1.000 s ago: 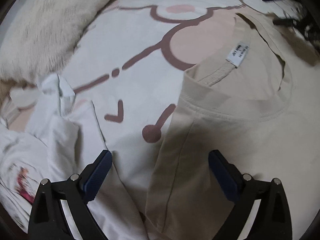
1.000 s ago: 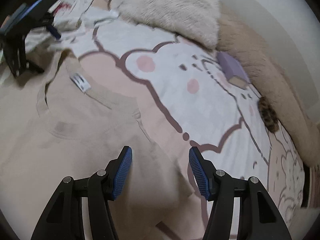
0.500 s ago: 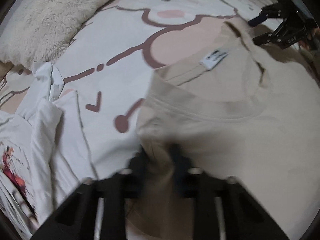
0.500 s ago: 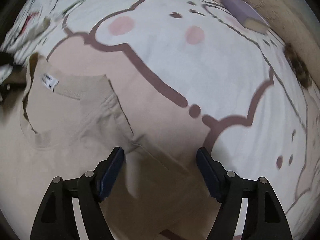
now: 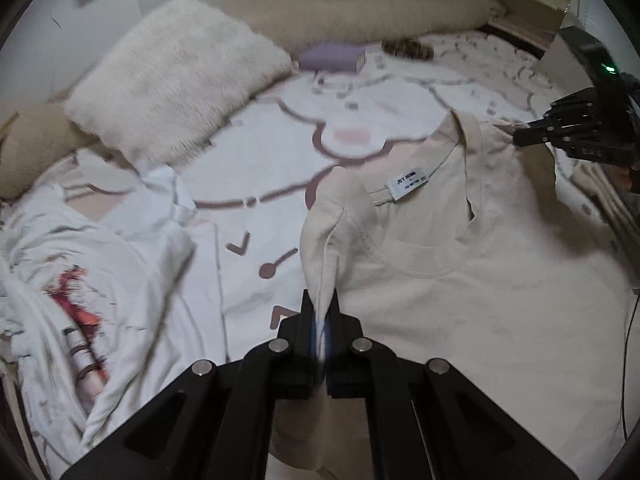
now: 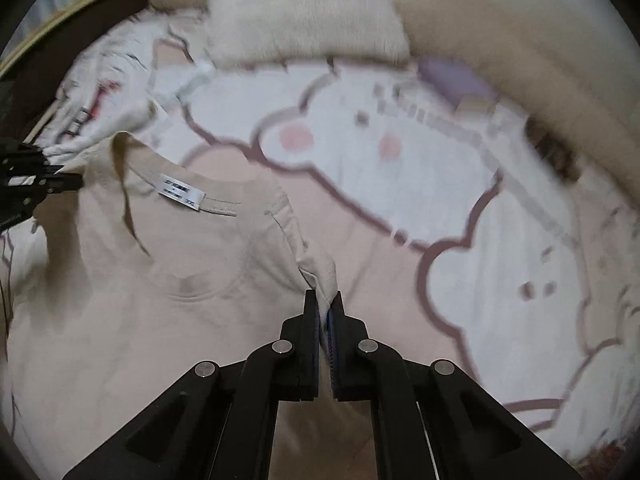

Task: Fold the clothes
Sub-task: 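Grasp the T-shirt shoulder with the left tool while the right tool grasps the other shoulder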

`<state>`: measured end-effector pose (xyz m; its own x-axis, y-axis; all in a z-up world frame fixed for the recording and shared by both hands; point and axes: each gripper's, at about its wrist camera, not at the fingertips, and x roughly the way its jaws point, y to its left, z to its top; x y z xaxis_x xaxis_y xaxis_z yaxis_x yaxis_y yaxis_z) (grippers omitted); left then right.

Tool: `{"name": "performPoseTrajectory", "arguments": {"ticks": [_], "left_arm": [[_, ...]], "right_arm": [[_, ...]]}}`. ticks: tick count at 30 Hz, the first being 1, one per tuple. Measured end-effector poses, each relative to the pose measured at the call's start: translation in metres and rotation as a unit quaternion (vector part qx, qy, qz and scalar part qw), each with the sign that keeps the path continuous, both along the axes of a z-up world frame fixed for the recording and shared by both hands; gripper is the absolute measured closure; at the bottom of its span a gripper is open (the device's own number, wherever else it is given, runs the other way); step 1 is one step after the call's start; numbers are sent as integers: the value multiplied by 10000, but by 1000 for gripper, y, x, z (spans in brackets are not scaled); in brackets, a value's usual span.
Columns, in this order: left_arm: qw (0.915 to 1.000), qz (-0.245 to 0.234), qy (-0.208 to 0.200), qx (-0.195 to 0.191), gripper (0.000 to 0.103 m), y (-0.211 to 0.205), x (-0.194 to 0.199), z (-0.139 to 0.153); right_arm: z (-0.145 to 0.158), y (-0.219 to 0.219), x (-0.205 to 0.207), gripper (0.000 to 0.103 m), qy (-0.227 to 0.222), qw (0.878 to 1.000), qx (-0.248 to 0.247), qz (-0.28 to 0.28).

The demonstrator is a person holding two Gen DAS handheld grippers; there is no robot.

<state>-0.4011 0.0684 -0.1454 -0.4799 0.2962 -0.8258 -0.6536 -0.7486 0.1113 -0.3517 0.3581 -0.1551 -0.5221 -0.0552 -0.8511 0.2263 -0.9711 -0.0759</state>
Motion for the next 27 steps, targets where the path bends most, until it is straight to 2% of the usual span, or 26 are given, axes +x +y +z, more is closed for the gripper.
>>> {"name": "performPoseTrajectory", "arguments": {"ticks": [3,4,7,11,15,20,22,27], "left_arm": [[9995,49,144,278,99,-13,29,27],[9990,36,177,416,99,-18,45,37],[9969,-29,287,733,99,-32,91,63],[9951,-221,379,889,99,-45,160,84],[9940,-417,470,894,99,-57,228,93],[9910,-790,837,679,99,-76,324,76],[9891,-1029,924,512,98,-81,362,61],[9879,-1395,664,105,98,-85,424,18]], "right_arm": [[46,-10,46,98,903,9955,-42,286],[57,-12,62,98,1073,9936,-82,347],[83,-19,111,98,1409,9888,-157,473],[105,-32,186,98,1375,9882,-210,644],[104,-40,259,98,1364,9882,-223,653],[100,-52,347,98,1331,9888,-224,637],[82,-59,385,98,1292,9895,-78,648],[39,-67,444,98,969,9926,18,737]]}}
